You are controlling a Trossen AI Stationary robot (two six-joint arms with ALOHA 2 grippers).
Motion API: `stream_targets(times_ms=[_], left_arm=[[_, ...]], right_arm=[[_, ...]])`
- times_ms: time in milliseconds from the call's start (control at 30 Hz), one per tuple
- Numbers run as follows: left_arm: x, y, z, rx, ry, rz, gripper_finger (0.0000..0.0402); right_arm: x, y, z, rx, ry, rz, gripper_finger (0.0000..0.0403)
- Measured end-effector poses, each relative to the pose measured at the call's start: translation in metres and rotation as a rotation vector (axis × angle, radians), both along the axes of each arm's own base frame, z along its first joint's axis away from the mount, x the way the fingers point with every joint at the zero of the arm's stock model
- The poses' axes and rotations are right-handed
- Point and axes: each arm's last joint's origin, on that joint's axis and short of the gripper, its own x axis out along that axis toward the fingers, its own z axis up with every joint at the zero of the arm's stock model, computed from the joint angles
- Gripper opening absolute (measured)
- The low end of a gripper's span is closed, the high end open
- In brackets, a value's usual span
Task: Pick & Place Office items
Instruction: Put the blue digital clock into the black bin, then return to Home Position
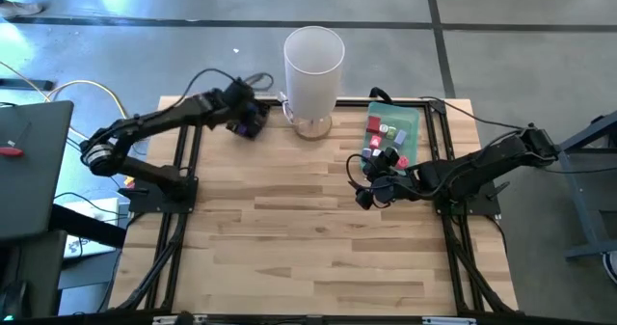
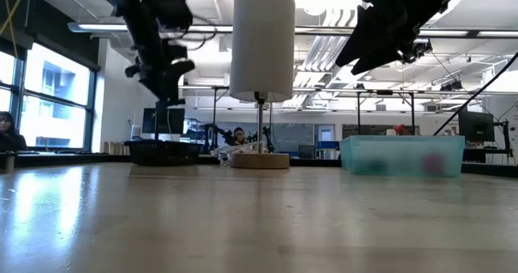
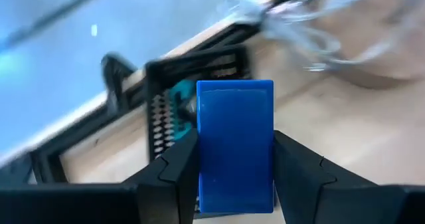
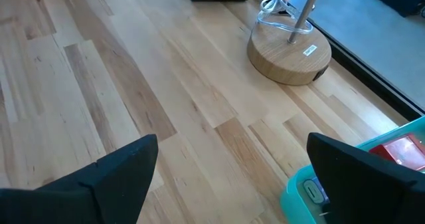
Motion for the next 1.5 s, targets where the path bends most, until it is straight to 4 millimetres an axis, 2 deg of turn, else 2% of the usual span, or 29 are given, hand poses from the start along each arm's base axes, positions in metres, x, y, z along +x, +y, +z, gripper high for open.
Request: stream_targets(times_ms=[133,267,467,667,833,1067,1233,1367,1500], left_arm=[[-0.013,0.027,-0.016,-0.118,-0.017,0.096,0.0141],[-0.015,0.044,-0.033,-0.188,0.0,0.143,0.0141],[-0.006,0.053,-0.06,-0.28,0.052,0.134,0.0141],[-0.002,0.057,-0.073,-0.314,0.064,0.164,0.0141],[-0.002,0.057,-0.074,-0.317,0.061,0.177,0.0146],[-0.001,0.056,-0.074,-0.319,0.067,0.177,0.0228],[-0.001,0.055,-0.072,-0.304,0.09,0.126,0.0243],[-0.002,0.051,-0.055,-0.264,0.048,0.106,0.0245],[-0.002,0.036,-0.031,-0.231,-0.033,0.044,0.0246]], right_arm=[[0.0,0.0,0.0,0.012,0.003,0.011,0.0375],[0.0,0.0,0.0,0.014,0.003,0.013,0.0375],[0.0,0.0,0.0,0.014,0.003,0.013,0.0375],[0.0,0.0,0.0,0.014,0.003,0.013,0.0375],[0.0,0.0,0.0,0.013,0.003,0.011,0.0375],[0.0,0.0,0.0,0.012,0.003,0.011,0.0375],[0.0,0.0,0.0,0.012,0.003,0.011,0.0375],[0.0,0.0,0.0,0.012,0.003,0.011,0.0375],[0.0,0.0,0.0,0.027,-0.006,0.001,0.0375]])
